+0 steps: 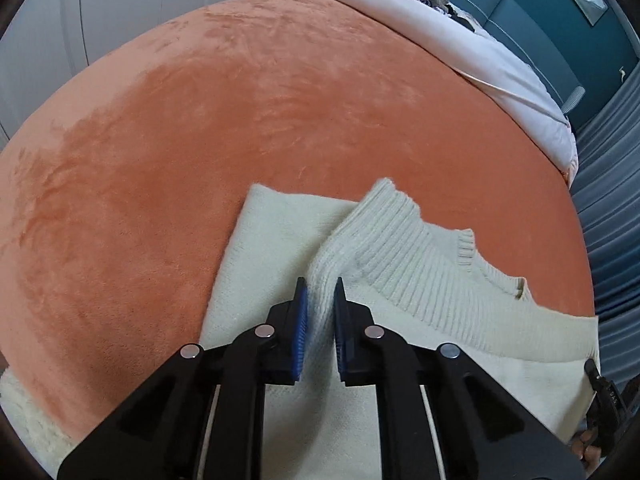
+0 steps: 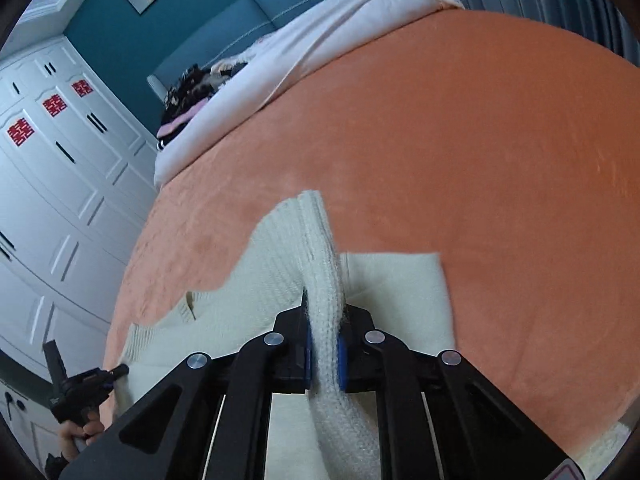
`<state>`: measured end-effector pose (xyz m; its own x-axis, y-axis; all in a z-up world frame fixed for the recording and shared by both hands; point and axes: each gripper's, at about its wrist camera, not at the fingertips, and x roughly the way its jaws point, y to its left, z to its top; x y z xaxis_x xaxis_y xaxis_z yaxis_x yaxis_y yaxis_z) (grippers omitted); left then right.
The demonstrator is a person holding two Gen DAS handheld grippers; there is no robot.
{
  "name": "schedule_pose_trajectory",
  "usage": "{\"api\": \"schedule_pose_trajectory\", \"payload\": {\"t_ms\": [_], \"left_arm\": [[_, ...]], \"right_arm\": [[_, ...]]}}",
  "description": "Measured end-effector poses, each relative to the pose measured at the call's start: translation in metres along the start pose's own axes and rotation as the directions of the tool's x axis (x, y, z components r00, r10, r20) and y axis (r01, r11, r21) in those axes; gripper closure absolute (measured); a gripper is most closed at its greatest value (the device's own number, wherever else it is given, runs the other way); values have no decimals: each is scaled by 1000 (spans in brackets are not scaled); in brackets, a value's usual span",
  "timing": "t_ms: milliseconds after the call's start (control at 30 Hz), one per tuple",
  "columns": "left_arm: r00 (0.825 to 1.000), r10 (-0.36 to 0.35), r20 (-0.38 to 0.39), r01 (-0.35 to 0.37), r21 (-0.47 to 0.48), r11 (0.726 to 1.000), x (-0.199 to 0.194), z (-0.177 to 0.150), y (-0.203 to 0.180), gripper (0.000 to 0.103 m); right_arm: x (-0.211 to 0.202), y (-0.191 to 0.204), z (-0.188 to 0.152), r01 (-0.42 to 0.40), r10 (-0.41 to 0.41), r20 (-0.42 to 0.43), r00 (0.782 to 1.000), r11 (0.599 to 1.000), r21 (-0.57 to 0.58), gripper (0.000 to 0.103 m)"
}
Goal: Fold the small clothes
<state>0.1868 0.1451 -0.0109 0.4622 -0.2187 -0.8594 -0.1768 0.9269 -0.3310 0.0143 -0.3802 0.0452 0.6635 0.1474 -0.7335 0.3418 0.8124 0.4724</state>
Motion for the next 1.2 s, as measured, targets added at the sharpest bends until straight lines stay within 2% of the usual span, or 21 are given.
{"api": "schedule_pose_trajectory", "payload": {"t_ms": [33,67,100,167,233,300,333,367,433,467,567,633,700,800,900,933,967,1033,1100,1133,1200], "left_arm": [[1000,20,-23,-21,-14,1000,11,-2,7,91],[999,21,-34,-22,-25,999,19,-4,12,91],[1000,21,-22,-22,-28,999,23,-6,14,90],[1000,21,-4,-21,-19,1000,17,-6,12,88],[1000,-12,20,13,-21,1000,1,-6,13,83],[997,-10,73,12,-16,1000,-22,-12,19,71],[995,0,102,2,-17,1000,-33,-18,24,57],[993,9,116,-7,-17,1000,-42,-24,29,51],[994,24,108,-20,-36,999,-54,-38,40,47],[995,22,94,-16,-60,998,-57,-46,47,43],[998,3,57,5,-144,990,-63,-69,68,40],[999,-13,38,20,-196,980,-62,-83,76,39],[999,-28,28,34,-232,972,-60,-93,84,39],[997,-65,29,70,-296,953,-55,-102,95,33],[994,-99,51,110,-314,943,-49,-102,95,15],[994,-97,51,108,-308,945,-46,-101,92,8],[995,-87,52,99,-300,949,-42,-98,87,5],[997,-37,63,53,-275,960,-35,-94,75,5],[998,-9,66,25,-251,968,-32,-89,67,17],[997,-37,65,51,-241,969,-33,-86,64,46],[996,-73,47,83,-273,958,-39,-80,63,62]], "right_arm": [[21,-14,-3,44,-43,-73,996,999,20,94],[45,-25,-8,89,-84,-159,984,996,25,94],[60,-33,-14,101,-93,-202,975,994,29,95],[51,-29,-12,90,-82,-160,984,995,46,95],[26,-16,-9,125,-119,-91,989,990,63,80],[1,1,-14,112,-112,-17,994,993,28,78],[-5,17,-14,86,-86,-6,996,996,-6,78],[-9,36,-20,39,-40,-20,999,998,-54,78],[-2,76,-34,-33,15,-108,994,987,-160,82],[6,100,-44,-67,32,-157,987,973,-221,85],[36,150,-64,-140,56,-273,960,944,-299,87],[69,173,-72,-136,18,-337,941,934,-330,91],[112,186,-81,-78,-86,-395,914,921,-383,92],[133,187,-84,-64,-114,-396,911,910,-410,95],[132,185,-80,-65,-118,-418,901,914,-400,95],[134,188,-80,-69,-116,-419,901,913,-401,95],[136,187,-78,-74,-108,-421,901,916,-395,95],[123,174,-87,-83,-93,-420,903,920,-382,96],[117,170,-95,-93,-75,-413,908,924,-370,96],[116,168,-95,-101,-63,-407,911,924,-369,96],[110,162,-97,-119,-34,-392,920,925,-360,96]]}}
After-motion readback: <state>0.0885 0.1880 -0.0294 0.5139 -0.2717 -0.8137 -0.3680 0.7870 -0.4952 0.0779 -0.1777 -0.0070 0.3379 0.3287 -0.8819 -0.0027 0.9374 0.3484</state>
